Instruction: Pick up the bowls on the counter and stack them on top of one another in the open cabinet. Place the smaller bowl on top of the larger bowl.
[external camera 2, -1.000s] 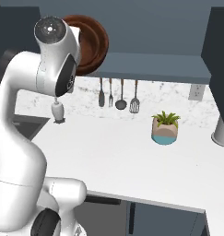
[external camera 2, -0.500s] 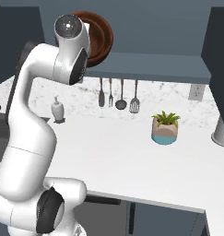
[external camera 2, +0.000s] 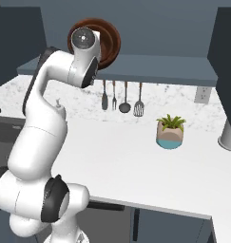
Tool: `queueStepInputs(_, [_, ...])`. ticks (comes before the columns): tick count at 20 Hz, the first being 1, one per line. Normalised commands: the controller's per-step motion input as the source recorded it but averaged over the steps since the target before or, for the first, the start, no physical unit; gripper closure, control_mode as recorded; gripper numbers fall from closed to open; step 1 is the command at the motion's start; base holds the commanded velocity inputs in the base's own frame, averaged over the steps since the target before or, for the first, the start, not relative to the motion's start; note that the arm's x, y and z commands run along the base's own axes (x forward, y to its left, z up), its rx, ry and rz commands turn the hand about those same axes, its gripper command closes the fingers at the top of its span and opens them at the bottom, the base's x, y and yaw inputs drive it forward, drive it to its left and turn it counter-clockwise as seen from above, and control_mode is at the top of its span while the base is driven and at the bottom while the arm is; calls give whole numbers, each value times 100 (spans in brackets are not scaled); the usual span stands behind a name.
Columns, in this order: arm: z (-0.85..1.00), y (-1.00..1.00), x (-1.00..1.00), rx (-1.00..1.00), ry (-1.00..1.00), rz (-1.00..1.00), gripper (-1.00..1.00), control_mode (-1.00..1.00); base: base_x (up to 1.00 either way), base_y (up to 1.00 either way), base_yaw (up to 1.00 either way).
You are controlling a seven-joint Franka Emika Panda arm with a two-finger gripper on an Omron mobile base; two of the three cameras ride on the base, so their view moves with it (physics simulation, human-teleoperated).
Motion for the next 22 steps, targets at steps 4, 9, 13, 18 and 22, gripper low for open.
queueStepInputs(4, [-21,0,67,0,0,1,100,-100,0,0,0])
queueStepInputs(9, [-20,0,63,0,0,1,100,-100,0,0,0])
queueStepInputs(13, [-18,0,42,0,0,2,100,-100,0,0,0])
queueStepInputs(18, [-5,0,36,0,-3,0,-100,-100,0,0,0])
queueStepInputs(22, [0,0,27,0,-14,0,-100,-100,0,0,0])
